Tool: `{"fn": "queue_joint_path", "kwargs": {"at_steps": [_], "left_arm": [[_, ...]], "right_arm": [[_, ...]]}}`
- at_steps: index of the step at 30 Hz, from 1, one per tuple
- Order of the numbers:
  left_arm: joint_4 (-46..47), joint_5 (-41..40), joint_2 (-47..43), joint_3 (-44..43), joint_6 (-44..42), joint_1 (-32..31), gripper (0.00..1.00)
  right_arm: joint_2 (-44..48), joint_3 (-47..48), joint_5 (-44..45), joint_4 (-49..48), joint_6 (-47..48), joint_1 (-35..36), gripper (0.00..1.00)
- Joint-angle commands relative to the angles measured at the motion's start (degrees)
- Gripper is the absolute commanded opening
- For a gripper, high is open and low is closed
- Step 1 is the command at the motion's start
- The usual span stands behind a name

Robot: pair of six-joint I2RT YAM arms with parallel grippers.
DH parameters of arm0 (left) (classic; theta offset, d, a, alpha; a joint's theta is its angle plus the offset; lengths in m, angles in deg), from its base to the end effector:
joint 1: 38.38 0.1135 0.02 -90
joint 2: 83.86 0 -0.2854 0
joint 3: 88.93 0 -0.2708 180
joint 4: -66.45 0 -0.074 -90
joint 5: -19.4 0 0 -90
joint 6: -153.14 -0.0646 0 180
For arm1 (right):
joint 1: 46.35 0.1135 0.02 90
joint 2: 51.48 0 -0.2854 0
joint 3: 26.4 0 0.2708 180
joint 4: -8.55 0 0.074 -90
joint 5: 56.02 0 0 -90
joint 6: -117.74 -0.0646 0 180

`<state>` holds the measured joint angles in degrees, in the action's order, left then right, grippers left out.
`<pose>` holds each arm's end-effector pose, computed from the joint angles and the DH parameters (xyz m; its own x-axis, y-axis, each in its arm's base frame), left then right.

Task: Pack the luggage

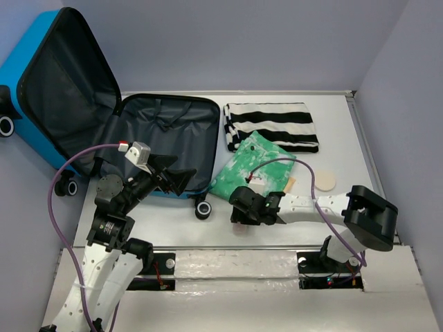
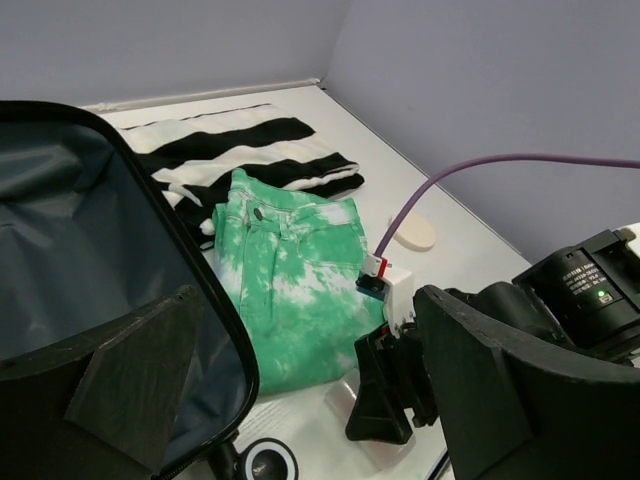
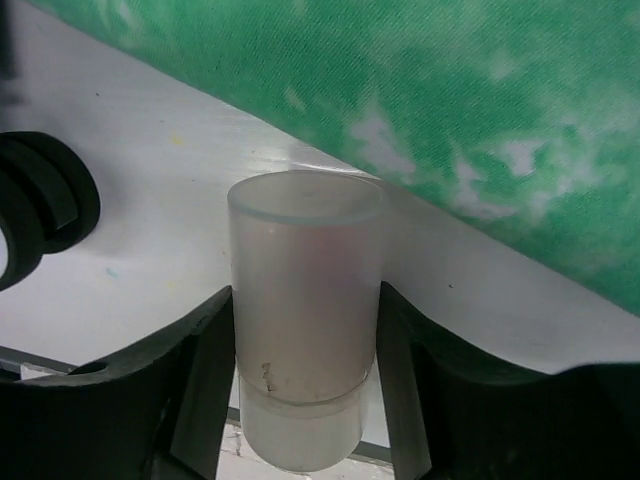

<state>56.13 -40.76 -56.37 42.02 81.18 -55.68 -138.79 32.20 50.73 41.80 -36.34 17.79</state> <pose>0.1300 -0.0742 0.3701 -0.0472 -0.2666 -0.9626 0.7460 0.6315 -0.2115 0.1511 0.2690 0.1486 -0.8901 0.1381 -0.4343 -0.0046 0.9502 0.3116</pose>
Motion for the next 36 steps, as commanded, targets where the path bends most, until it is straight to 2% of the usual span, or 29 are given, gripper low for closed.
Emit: {"fn": "queue_joint_path", "kwargs": {"at_steps": [1, 2, 3, 9, 12, 15, 16, 19, 20, 22, 24, 25, 26, 27, 28, 29, 30, 33, 36], "left_arm": [[2.09, 1.0, -0.24, -1.81, -0.82, -0.45, 0.99], [2.09, 0.83, -0.24, -1.81, -0.73, -0.45, 0.99], [2.18, 0.83, -0.15, -1.81, -0.82, -0.45, 0.99], [2.18, 0.21, -0.33, -1.98, -0.82, -0.45, 0.99], [2.26, -0.84, -0.5, -2.07, -0.9, -0.45, 0.99], [1.91, -1.89, -0.77, -2.33, -1.08, -0.28, 0.99], [1.74, -2.94, -0.94, -2.51, -1.17, -0.28, 0.99], [0.6, -5.66, -2.08, -2.86, -1.43, -0.02, 0.99], [0.25, -7.68, -2.52, -2.77, -1.52, -0.01, 0.99], [-0.28, -9.45, -3.66, -2.77, -1.61, -0.01, 0.99], [-0.37, -9.46, -3.93, -2.51, -1.17, -0.1, 0.99], [-0.2, -9.11, -3.93, -2.51, -1.08, -0.1, 0.99], [-0.2, -8.93, -3.93, -2.42, -1.08, -0.1, 0.99], [-0.11, -8.93, -4.02, -2.42, -1.08, -0.28, 0.99], [-0.02, -8.84, -4.11, -2.34, -0.99, -0.45, 0.99], [-0.11, -8.75, -4.02, -2.33, -0.99, -0.54, 0.99], [-0.11, -8.66, -4.02, -2.33, -0.99, -0.63, 0.99], [0.07, -7.79, -4.02, -2.33, -0.91, -0.89, 0.99], [0.07, -7.52, -3.76, -2.25, -0.99, -0.89, 0.99]], "right_arm": [[1.43, -1.41, 1.26, 1.96, -0.7, 1.77, 0.48], [3.27, -1.5, 1.96, 3.27, -0.7, 2.47, 0.35], [4.42, -1.16, 2.49, 4.15, -0.44, 2.48, 0.31], [12.25, 6.14, 5.04, 5.66, 8.59, 2.48, 0.3], [9.37, 20.49, 5.57, 3.82, 21.92, -1.01, 0.3], [3.66, 31.16, -1.7, -2.15, 30.04, -4.72, 0.29], [-1.32, 38.5, -2.68, -4.08, 31.19, -6.29, 0.3], [-9.79, 49.53, -6.9, -4.98, 32.43, -8.76, 0.72], [-12.6, 52.52, -8.21, -4.8, 32.0, -10.51, 0.91], [-12.28, 50.89, -10.25, -4.8, 30.07, -12.36, 0.94], [-6.85, 41.95, -7.89, -5.5, 29.27, -14.65, 0.93], [-1.43, 34.0, -5.44, -5.51, 29.01, -15.44, 0.89], [-1.37, 33.92, -5.42, -5.51, 28.74, -15.97, 0.85], [4.89, 25.21, -2.28, -5.42, 27.87, -17.8, 0.8], [8.17, 20.86, -0.16, -4.2, 26.91, -18.95, 0.71], [14.3, 13.16, 0.64, -3.06, 26.11, -20.27, 0.65], [17.32, 9.61, 1.69, -1.74, 24.8, -23.24, 0.61], [24.18, 1.33, 4.35, 4.14, 22.77, -28.61, 0.52], [29.21, -5.8, 3.64, 4.95, 22.59, -33.81, 0.53]]}}
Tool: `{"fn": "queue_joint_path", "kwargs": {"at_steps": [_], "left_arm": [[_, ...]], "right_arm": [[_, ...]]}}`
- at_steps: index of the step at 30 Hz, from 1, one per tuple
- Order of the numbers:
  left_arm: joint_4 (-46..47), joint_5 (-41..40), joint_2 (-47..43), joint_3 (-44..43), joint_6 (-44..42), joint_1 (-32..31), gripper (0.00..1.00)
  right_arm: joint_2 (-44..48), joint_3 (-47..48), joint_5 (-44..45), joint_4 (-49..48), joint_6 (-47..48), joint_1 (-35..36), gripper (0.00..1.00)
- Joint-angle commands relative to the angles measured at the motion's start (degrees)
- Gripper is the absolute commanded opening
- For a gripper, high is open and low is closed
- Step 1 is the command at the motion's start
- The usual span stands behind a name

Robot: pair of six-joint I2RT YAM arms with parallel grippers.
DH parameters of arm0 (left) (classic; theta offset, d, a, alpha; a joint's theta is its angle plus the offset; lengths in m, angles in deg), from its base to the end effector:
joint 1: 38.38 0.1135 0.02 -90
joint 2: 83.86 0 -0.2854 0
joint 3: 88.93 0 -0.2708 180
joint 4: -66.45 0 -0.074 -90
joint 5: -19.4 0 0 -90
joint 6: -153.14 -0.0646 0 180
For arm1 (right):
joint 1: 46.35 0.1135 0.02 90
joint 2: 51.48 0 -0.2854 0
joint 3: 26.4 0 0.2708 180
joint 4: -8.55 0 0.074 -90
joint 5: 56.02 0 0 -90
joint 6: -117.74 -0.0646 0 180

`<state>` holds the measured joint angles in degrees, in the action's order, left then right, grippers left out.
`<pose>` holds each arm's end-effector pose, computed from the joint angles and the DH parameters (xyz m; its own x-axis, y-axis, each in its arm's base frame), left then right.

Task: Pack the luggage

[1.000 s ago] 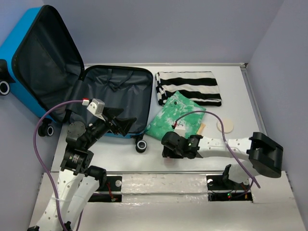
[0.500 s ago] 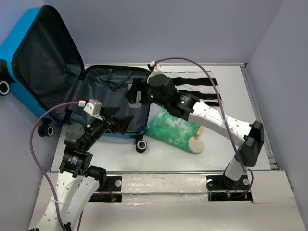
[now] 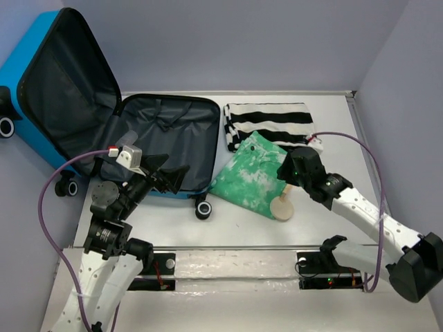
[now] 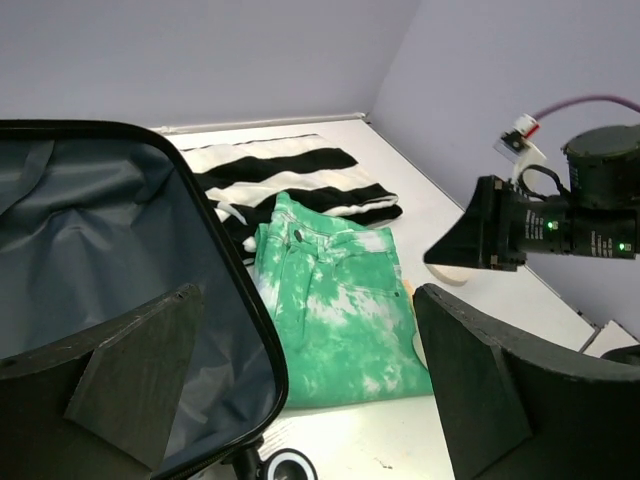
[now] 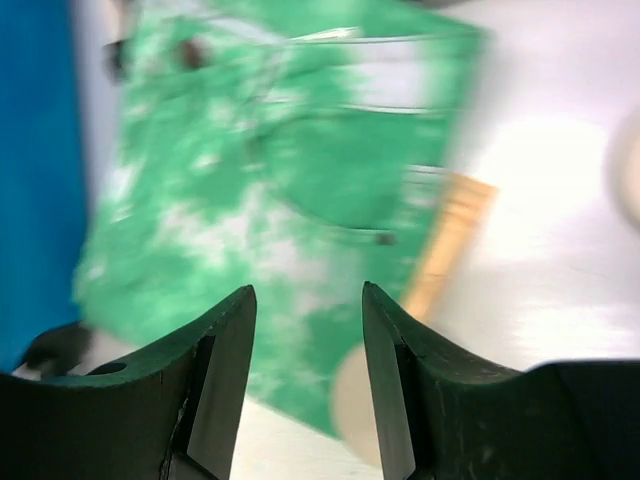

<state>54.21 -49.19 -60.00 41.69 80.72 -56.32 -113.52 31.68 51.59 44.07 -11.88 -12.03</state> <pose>0.1202 -0.0637 0.3764 0.0196 -0.3019 -0.9531 0.6616 0.7187 -0.2140 0.2266 0.1310 0.2607 -0.6242 0.3098 -0.7172 0.0695 0.9364 0.3440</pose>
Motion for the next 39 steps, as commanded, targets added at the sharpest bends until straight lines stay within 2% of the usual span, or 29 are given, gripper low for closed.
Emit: {"fn": "queue_joint_path", "kwargs": {"at_steps": [1, 5, 8, 17, 22, 23, 25, 27, 29, 30, 35, 37, 39], "left_arm": [[2.08, 0.92, -0.04, -1.92, -0.53, -0.26, 0.99], [2.17, 1.35, 0.49, -1.83, -0.45, -0.26, 0.99], [2.26, 1.35, 0.58, -1.74, -0.53, -0.26, 0.99], [2.43, 1.88, 0.75, -1.74, -0.45, -0.26, 0.99], [2.43, 1.88, 0.75, -1.65, -0.36, -0.26, 0.99], [2.43, 1.88, 0.75, -1.83, -0.44, -0.26, 0.99], [2.43, 1.97, 0.75, -1.74, -0.36, -0.26, 0.99], [2.43, 1.97, 0.67, -1.74, -0.44, -0.26, 0.99], [2.43, 1.97, 0.75, -1.74, -0.45, -0.26, 0.99], [2.43, 1.97, 0.84, -1.74, -0.45, -0.26, 0.99], [2.61, 2.15, 0.93, -1.74, -0.44, -0.35, 0.99], [2.69, 2.15, 1.02, -1.74, -0.45, -0.26, 0.99], [2.78, 2.06, 1.19, -1.74, -0.27, -0.26, 0.99]], "right_arm": [[4.12, -6.68, 2.7, 2.68, -1.87, -5.4, 0.53], [0.71, -7.66, 2.09, 0.5, -1.26, -7.51, 0.54], [-2.72, -7.66, 0.33, -1.79, -0.9, -8.22, 0.49], [-8.7, -11.79, -4.07, -6.72, -3.88, -8.75, 0.49], [-7.93, -13.81, -3.37, -7.78, -4.59, -8.75, 0.47], [-7.49, -13.99, -3.11, -7.78, -4.68, -8.75, 0.46], [-5.91, -14.34, -2.75, -7.78, -4.68, -8.75, 0.35], [-4.94, -14.43, -2.05, -7.69, -4.51, -8.75, 0.31], [-3.88, -14.25, -1.35, -7.08, -4.24, -8.75, 0.22], [-2.14, -13.38, -0.91, -5.42, -3.98, -8.75, 0.18], [5.87, -8.02, -2.13, 0.47, 0.32, -8.75, 0.16], [7.02, -3.47, -7.72, -0.04, 1.38, -8.14, 0.16], [3.1, 3.19, -13.88, -3.36, 1.38, -6.13, 0.16]]}}
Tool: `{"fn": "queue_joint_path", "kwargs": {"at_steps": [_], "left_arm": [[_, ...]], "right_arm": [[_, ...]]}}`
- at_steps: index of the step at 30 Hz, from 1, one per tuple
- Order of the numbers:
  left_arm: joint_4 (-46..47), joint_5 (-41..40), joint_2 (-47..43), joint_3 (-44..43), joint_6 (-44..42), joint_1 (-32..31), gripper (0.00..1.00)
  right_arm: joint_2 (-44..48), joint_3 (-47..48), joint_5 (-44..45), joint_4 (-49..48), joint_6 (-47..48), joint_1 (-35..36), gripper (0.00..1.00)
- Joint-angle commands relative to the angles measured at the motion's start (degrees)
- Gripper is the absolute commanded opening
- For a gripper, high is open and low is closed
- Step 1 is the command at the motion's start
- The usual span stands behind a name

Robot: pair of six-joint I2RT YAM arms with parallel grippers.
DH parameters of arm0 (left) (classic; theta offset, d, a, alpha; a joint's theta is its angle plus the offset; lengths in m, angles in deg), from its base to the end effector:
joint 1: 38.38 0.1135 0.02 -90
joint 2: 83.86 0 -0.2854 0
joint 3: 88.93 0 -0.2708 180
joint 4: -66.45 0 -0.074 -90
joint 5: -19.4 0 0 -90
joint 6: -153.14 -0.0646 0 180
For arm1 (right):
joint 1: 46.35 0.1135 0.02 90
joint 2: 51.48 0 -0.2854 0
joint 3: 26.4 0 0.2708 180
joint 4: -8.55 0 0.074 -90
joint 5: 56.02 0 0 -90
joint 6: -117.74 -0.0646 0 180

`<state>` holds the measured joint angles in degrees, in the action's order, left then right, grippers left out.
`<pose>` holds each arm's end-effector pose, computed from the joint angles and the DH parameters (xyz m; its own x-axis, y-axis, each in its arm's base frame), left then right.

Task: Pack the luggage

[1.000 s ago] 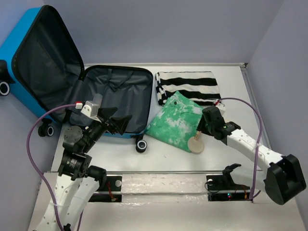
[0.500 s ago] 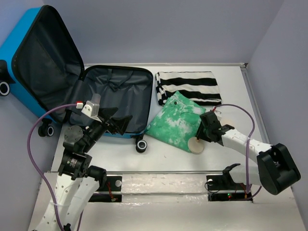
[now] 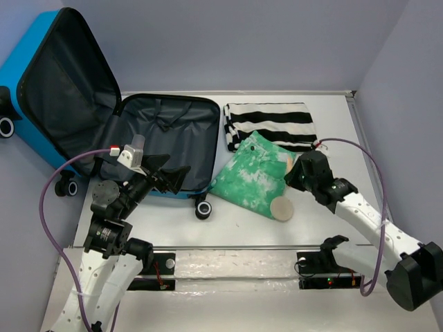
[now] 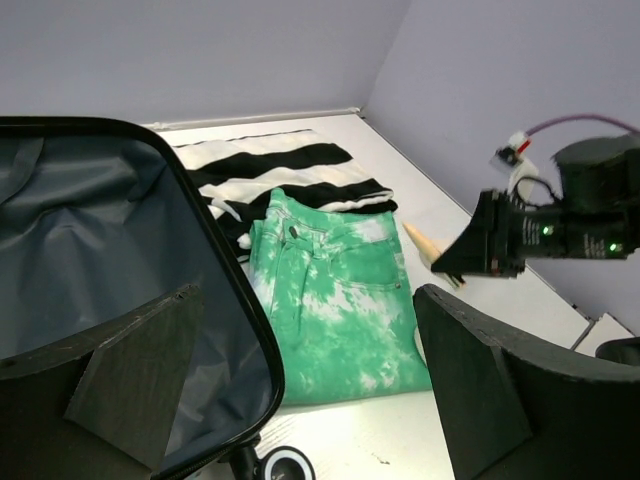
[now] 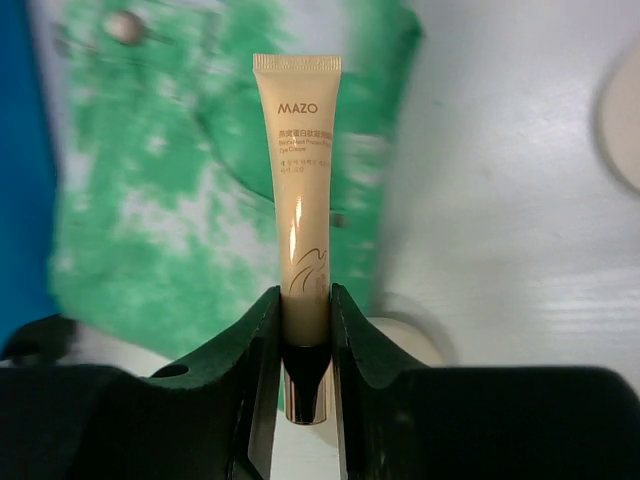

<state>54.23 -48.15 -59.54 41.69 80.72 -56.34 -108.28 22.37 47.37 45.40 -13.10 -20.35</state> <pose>0.1214 -0.0653 0.3755 0.0085 -0.2962 -0.9551 0.6732 0.7080 -0.2136 0.2122 0.0869 0.2179 -0.6622 0.3848 -0.6429 0.2037 0.9182 0.3398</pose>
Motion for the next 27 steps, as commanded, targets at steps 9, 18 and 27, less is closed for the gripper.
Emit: {"fn": "queue_joint_path", "kwargs": {"at_steps": [9, 18, 27], "left_arm": [[2.76, 0.74, 1.7, -1.65, -0.27, 1.43, 0.99], [2.85, 1.54, 1.61, -1.83, -0.27, 1.35, 0.99], [2.85, 1.71, 1.17, -1.83, -0.27, 1.08, 0.99]], "right_arm": [[-36.26, 52.31, -21.63, -13.25, 7.17, 20.14, 0.52], [-22.6, 26.3, -5.32, -7.54, 8.33, 14.45, 0.63], [3.09, -4.57, 2.78, 8.53, -7.99, 3.89, 0.55]]}}
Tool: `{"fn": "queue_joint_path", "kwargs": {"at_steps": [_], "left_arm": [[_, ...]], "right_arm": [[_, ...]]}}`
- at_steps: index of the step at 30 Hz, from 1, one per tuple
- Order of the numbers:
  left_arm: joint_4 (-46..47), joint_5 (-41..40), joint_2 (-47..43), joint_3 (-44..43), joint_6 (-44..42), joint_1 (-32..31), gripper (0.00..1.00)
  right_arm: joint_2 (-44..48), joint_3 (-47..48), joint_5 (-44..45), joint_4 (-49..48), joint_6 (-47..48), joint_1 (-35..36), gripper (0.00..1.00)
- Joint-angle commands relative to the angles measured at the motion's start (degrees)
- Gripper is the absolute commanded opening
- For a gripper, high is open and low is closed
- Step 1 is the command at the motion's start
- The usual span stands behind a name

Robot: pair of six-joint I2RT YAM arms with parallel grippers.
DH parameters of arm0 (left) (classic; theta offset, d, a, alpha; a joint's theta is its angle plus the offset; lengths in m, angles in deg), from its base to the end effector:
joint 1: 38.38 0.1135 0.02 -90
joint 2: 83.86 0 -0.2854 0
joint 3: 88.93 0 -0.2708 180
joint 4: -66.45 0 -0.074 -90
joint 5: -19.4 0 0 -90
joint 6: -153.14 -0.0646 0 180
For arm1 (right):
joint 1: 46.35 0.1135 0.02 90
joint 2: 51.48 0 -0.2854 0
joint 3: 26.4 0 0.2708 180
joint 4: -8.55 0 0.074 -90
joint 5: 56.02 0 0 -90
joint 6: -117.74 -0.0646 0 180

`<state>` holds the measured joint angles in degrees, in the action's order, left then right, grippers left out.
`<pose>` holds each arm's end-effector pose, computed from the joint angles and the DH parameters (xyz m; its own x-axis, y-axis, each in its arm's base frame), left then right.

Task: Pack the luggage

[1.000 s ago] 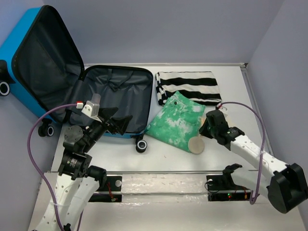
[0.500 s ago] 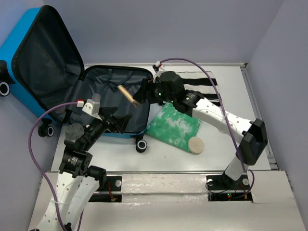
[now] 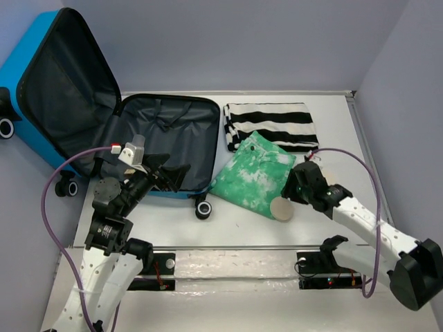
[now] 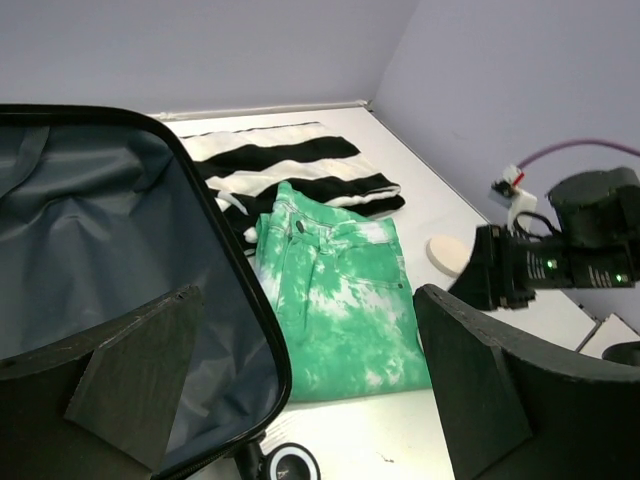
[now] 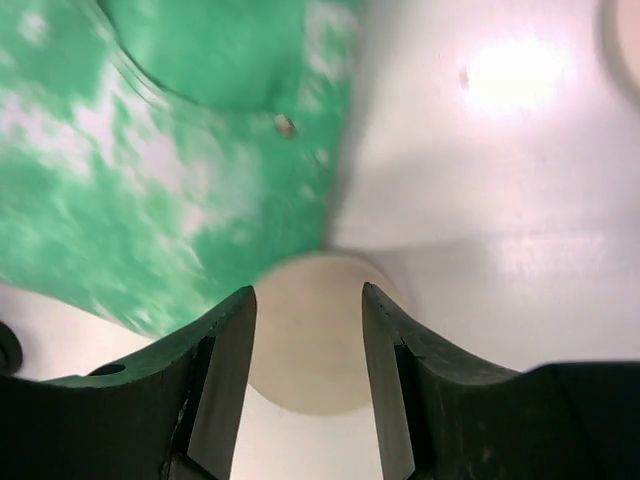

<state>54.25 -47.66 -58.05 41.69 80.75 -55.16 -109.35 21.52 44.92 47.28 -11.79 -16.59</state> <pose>0.1288 -0.0651 0.3724 -0.0112 -0.2876 -0.9577 0.6592 0.7180 -0.2234 0.2020 0.1014 0.2052 -0.7438 0.2946 -0.6000 0.1230 0.9426 0.3103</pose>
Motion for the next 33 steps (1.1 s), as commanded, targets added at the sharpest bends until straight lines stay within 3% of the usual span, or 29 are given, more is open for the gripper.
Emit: {"fn": "queue_joint_path", "kwargs": {"at_steps": [1, 4, 14, 24, 25, 27, 28, 33], "left_arm": [[2.83, 1.23, -0.4, -1.74, -0.38, -0.1, 0.99], [2.65, 1.14, -0.66, -1.66, -0.29, -0.27, 0.99], [2.3, 0.7, -1.72, -1.83, -0.64, -1.33, 0.99], [1.68, 0.27, -3.04, -2.01, -0.82, -1.94, 0.99], [1.68, 0.09, -3.3, -2.09, -0.91, -2.03, 0.99], [1.51, -0.17, -3.74, -2.1, -0.99, -2.21, 0.99], [1.25, -0.61, -4.0, -2.27, -1.08, -2.38, 0.99], [1.07, -1.14, -3.3, -2.36, -1.35, -3.7, 0.99]], "right_arm": [[4.43, -4.08, 4.88, 6.93, -10.21, 0.12, 0.56], [3.29, -5.4, 4.18, 7.2, -15.03, 0.12, 0.57], [-0.4, -8.22, 4.53, 5.36, -19.18, 0.12, 0.38], [-4.44, -6.64, 2.16, 4.92, -17.34, 0.12, 0.39], [-4.88, -6.55, 1.9, 4.92, -17.08, 0.12, 0.37], [-5.76, -6.37, 1.63, 4.92, -16.9, 0.12, 0.22], [-5.94, -6.11, 1.54, 5.09, -16.98, 0.12, 0.08], [0.97, -3.74, 4.25, 10.88, -16.64, 0.12, 0.07]]}}
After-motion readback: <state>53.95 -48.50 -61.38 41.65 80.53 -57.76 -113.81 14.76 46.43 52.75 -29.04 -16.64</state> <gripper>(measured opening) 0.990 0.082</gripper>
